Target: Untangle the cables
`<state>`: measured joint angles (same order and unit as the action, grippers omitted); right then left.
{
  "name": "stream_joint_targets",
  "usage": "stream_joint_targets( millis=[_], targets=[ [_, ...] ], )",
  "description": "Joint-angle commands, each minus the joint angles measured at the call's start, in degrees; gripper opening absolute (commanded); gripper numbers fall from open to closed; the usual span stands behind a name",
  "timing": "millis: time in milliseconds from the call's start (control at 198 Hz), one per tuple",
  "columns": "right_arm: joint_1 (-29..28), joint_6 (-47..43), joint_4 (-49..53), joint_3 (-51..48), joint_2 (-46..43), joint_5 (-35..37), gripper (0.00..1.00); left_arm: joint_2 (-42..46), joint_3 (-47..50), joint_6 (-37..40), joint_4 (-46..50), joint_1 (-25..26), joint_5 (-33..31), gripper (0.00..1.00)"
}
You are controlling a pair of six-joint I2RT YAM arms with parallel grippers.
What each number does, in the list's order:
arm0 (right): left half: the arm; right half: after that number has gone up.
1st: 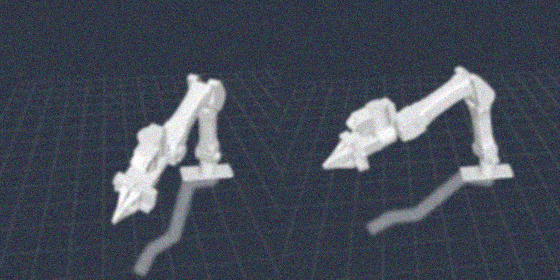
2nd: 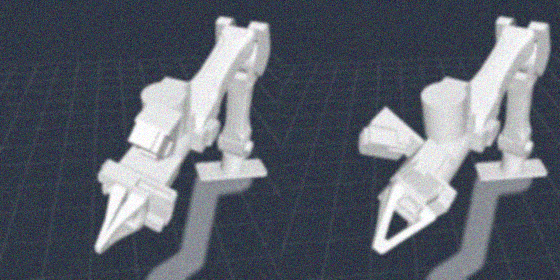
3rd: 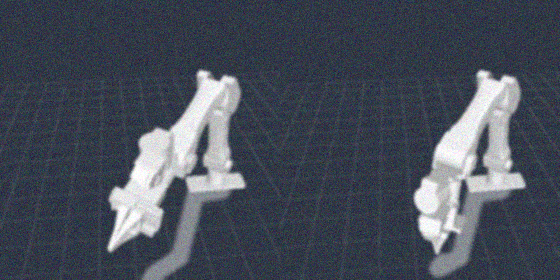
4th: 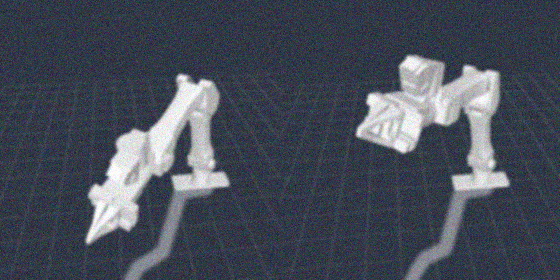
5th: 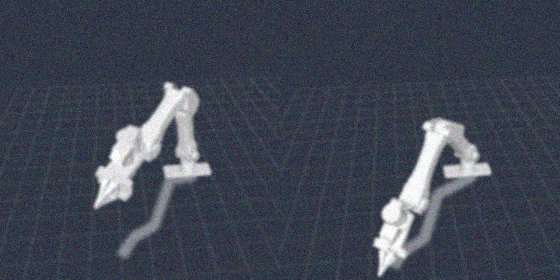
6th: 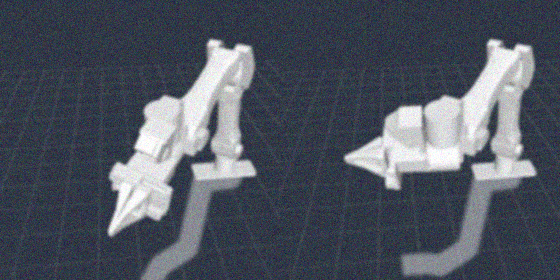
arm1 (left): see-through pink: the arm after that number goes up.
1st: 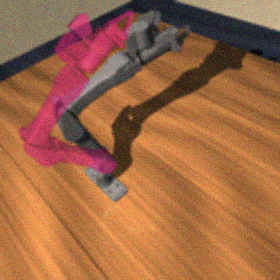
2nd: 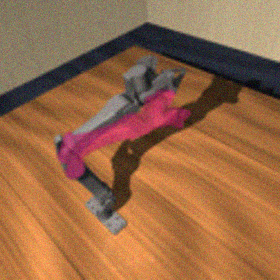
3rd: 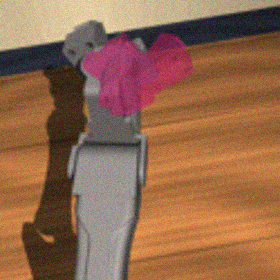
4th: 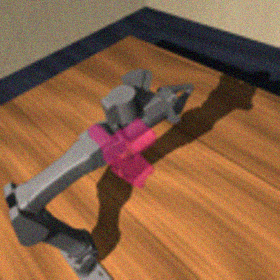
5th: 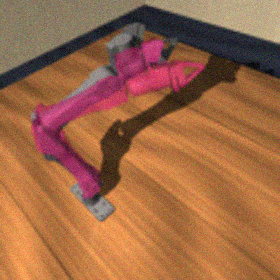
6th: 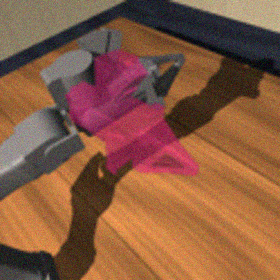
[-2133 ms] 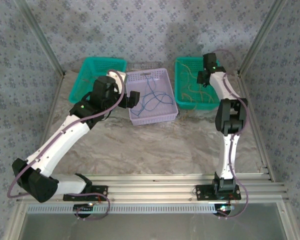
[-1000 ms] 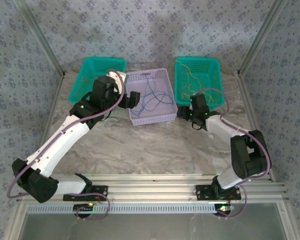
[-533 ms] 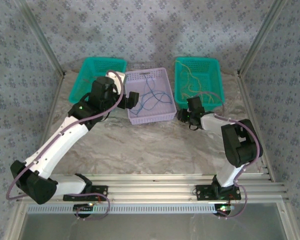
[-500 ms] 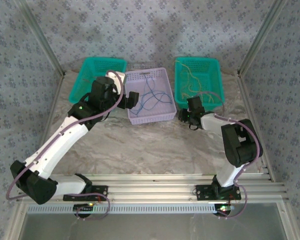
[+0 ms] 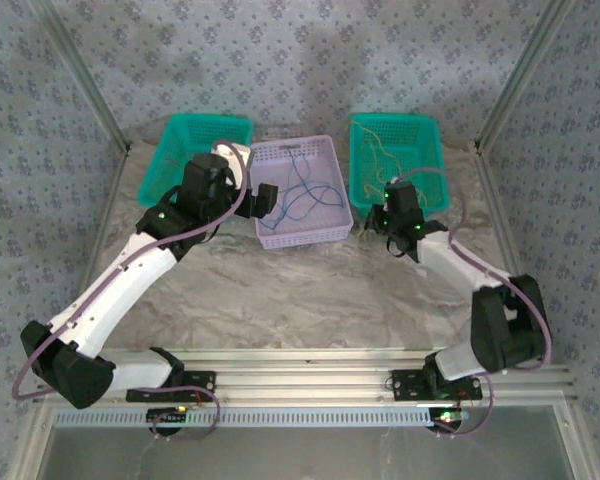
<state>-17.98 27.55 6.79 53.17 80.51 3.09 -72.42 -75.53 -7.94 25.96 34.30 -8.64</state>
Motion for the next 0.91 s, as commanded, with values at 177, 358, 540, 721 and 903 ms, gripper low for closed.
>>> stream_joint_targets(
  millis=[177, 358, 540, 721, 903],
  targets=[
    [6.5, -3.1, 5.6, 14.5, -0.3, -2.4, 0.0, 0.9, 0.1, 0.8, 0.5, 0.5, -0.6, 1.0],
    [11.9, -3.0, 6.9, 29.6, 13.0, -7.1, 0.0, 0.5, 0.2, 0.7, 0.4, 0.5, -0.6, 1.0],
    [13.9, -4.5, 17.5, 48.5, 30.4, -10.4, 0.0, 0.4, 0.1, 0.8, 0.6, 0.5, -0.7, 1.0],
    [13.9, -3.3, 18.0, 51.2, 34.2, -12.1, 0.25, 0.3, 0.2, 1.0, 0.6, 0.7, -1.3, 1.0],
    [12.7, -6.4, 18.6, 48.0, 26.9, -8.0, 0.51, 0.2, 0.2, 0.8, 0.7, 0.7, -1.2, 1.0]
  ],
)
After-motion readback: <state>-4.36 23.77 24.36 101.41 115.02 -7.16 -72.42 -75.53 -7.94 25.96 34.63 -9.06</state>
